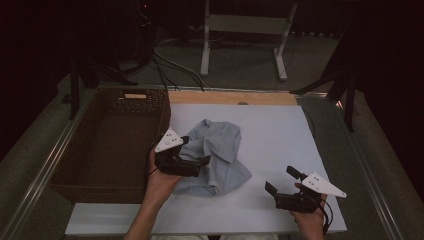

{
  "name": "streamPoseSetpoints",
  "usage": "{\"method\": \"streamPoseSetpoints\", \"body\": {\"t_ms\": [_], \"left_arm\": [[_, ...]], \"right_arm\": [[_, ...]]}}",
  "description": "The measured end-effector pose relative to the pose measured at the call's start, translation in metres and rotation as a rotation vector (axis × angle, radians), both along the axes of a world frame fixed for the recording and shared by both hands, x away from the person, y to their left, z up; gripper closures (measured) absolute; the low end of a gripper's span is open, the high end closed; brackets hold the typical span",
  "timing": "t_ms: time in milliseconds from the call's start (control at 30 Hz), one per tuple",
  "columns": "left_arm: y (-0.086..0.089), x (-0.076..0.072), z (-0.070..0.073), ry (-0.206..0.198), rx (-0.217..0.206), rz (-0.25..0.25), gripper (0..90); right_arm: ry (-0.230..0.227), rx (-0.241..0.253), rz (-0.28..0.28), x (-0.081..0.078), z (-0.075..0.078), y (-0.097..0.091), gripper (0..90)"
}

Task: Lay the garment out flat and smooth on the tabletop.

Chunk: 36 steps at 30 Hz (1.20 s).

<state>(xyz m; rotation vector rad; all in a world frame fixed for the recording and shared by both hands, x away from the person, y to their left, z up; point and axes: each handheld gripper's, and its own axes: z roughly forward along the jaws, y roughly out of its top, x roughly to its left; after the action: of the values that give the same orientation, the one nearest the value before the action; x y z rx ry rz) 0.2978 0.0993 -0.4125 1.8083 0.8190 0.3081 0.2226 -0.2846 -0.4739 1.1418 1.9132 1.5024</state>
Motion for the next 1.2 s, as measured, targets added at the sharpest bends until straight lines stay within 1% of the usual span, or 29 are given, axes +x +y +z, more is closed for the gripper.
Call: {"method": "streamPoseSetpoints", "body": {"t_ms": [33,100,267,400,467,500,567,700,800,933,1033,1200], "left_arm": [[0.001,0.000,0.000,-0.002,-0.003,0.003,2.9],[0.003,0.000,-0.002,0.005,-0.009,0.009,2.9],[0.006,0.002,-0.002,0.004,-0.011,0.018,2.9],[0.004,0.000,-0.004,0.007,0.004,0.004,2.9],[0.004,-0.001,-0.004,0.006,0.013,-0.001,2.9],[0.004,-0.001,-0.003,0.005,0.013,-0.004,2.9],[0.006,-0.002,-0.003,0.008,0.001,-0.005,2.9],[0.006,-0.004,-0.001,0.003,0.006,-0.016,2.9],[0.007,-0.006,0.000,0.005,-0.003,-0.017,2.9],[0.006,-0.007,0.001,0.000,0.005,-0.021,2.9],[0.005,-0.008,0.001,-0.009,0.011,-0.013,2.9],[0.005,-0.008,0.000,-0.006,0.010,-0.020,2.9]], "right_arm": [[0.001,-0.001,0.001,0.000,0.000,0.001,1.2],[0.003,-0.003,0.001,0.001,-0.001,0.002,1.2],[-0.003,-0.015,0.011,0.001,-0.002,0.006,1.2],[-0.009,-0.021,0.021,0.000,-0.003,0.009,1.2],[-0.005,-0.024,0.023,0.001,-0.003,0.010,1.2],[-0.001,-0.027,0.023,0.001,-0.003,0.010,1.2],[0.006,-0.026,0.024,0.001,-0.003,0.013,1.2],[0.015,-0.021,0.033,0.001,-0.003,0.018,1.2],[0.029,-0.013,0.041,0.002,-0.004,0.022,1.3],[0.049,-0.018,0.061,0.003,-0.004,0.032,1.2],[0.050,-0.028,0.080,0.005,-0.001,0.041,1.3],[0.066,-0.042,0.116,0.009,0.001,0.056,2.4]]}}
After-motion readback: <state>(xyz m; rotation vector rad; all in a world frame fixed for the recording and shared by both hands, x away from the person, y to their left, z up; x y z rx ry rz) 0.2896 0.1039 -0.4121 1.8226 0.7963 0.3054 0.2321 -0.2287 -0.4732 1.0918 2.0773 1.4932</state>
